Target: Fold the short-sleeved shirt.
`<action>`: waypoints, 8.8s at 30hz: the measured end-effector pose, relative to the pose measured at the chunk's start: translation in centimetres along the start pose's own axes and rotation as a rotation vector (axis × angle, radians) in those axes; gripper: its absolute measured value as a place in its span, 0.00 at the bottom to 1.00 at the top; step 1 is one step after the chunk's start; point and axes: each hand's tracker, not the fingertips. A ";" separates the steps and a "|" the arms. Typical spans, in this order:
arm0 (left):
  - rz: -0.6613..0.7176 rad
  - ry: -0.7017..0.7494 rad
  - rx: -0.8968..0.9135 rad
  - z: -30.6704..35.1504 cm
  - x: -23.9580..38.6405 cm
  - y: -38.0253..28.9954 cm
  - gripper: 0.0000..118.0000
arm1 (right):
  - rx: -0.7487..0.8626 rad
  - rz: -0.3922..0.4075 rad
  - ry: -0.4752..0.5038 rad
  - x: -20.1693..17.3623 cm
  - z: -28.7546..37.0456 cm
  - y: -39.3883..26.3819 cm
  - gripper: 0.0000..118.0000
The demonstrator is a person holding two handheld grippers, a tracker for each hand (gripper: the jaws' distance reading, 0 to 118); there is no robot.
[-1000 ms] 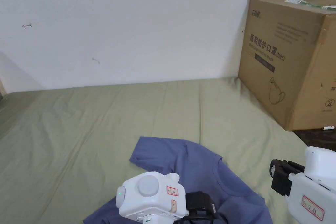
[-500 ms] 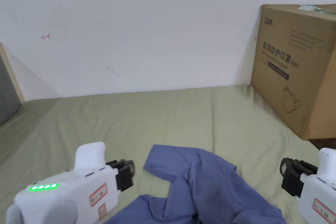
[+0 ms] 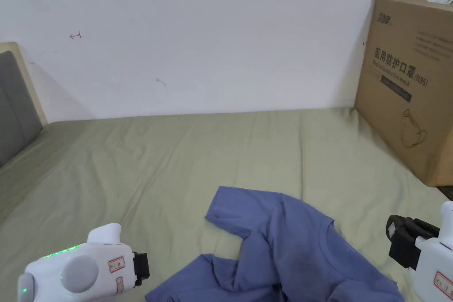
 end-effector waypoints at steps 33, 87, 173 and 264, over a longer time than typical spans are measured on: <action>-0.079 -0.023 -0.052 0.2 -3.8 -1.2 0.01 | -0.771 -0.030 -0.067 12.2 -21.7 -6.0 0.22; -0.155 0.033 0.406 3.6 -1.7 22.2 0.01 | -0.131 -0.104 -0.051 13.4 -19.1 19.7 0.04; -0.111 -0.097 0.055 5.1 -9.3 -5.5 0.02 | -0.599 -0.062 0.040 5.7 -18.5 -0.2 0.99; -0.108 0.094 0.526 6.4 0.5 37.5 0.02 | 0.122 0.175 -0.028 -5.0 -26.8 36.1 0.00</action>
